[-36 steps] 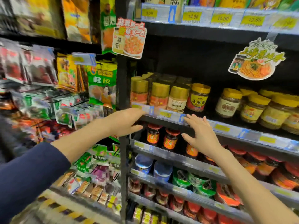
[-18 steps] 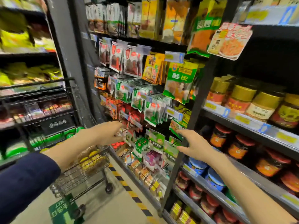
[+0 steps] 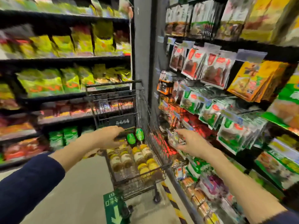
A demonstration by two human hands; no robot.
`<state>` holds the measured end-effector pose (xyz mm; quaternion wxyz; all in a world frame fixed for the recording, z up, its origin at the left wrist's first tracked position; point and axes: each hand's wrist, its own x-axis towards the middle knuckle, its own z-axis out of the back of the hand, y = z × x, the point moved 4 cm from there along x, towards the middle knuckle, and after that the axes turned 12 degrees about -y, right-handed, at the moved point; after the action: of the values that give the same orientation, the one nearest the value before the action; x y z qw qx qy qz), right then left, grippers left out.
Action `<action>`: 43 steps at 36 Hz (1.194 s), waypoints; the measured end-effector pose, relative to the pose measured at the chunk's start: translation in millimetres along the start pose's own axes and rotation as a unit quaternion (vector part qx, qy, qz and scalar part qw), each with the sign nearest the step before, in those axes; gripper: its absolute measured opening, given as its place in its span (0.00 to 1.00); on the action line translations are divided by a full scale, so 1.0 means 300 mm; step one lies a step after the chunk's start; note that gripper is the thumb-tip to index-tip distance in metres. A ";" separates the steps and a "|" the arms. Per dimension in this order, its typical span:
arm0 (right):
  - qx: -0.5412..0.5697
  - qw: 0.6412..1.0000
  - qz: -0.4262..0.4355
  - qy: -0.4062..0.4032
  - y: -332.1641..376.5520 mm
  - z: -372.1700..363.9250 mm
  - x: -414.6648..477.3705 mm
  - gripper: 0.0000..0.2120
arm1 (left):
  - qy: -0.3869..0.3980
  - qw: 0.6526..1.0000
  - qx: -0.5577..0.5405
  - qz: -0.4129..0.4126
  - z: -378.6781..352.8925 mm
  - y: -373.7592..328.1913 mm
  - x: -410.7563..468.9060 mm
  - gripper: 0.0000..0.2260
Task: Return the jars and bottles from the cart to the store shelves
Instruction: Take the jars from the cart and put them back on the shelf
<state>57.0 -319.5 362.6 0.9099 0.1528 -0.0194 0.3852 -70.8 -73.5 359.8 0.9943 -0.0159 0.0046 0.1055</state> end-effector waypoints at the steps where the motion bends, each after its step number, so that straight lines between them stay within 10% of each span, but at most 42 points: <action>1: 0.000 1.000 0.005 0.007 0.016 -0.027 0.036 0.32 | 0.004 1.000 0.003 0.011 -0.016 0.038 0.009 0.28; 26: -0.043 0.962 0.130 0.235 -0.080 -0.705 0.662 0.29 | 0.143 0.968 -0.132 0.159 -0.655 0.330 0.394 0.24; 43: 0.063 0.908 0.060 0.410 -0.308 -1.214 0.693 0.27 | 0.312 0.845 -0.295 0.318 -1.302 0.121 0.504 0.30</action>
<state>238.4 -129.0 23.1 0.8015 0.0368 0.3706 0.4679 67.3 -19.1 -33.6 0.8006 -0.3378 0.2884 0.4021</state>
